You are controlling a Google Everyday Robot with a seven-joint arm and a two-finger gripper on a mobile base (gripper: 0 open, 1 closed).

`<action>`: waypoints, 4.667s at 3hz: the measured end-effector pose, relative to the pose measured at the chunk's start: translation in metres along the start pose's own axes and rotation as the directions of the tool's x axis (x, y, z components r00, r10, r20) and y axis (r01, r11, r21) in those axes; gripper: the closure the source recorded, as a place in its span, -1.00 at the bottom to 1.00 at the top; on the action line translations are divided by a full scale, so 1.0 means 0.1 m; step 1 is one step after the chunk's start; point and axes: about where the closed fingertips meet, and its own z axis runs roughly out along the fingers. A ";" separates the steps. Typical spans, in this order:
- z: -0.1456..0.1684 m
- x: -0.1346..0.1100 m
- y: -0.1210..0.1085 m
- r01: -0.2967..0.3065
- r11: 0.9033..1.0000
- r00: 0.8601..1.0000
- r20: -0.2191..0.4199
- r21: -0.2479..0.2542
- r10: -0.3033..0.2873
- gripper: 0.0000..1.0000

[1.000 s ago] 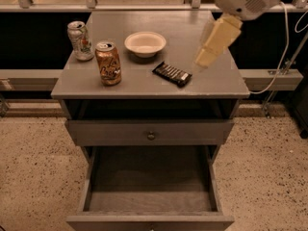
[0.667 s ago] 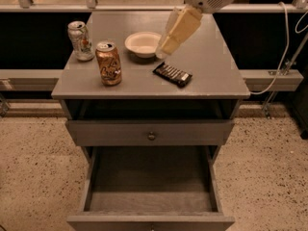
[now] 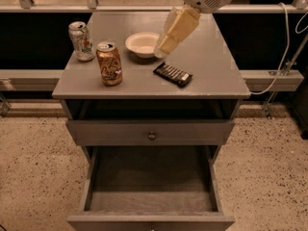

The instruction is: Place orange can into middle drawer

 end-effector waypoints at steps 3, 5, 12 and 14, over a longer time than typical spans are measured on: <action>1.15 0.24 -0.24 -0.214 0.968 0.964 0.187 0.131 0.188 -1.00; 1.89 0.18 -0.38 -0.348 0.935 0.862 0.416 0.073 0.288 -1.00; 2.12 -0.22 0.10 -0.352 0.920 0.735 0.558 -0.170 0.385 0.75; 1.40 -0.54 0.88 -0.261 0.959 0.795 0.539 -0.108 0.277 1.00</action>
Offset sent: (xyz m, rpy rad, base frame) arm 0.1149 0.0579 -0.0774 0.3765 -0.0582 -0.2497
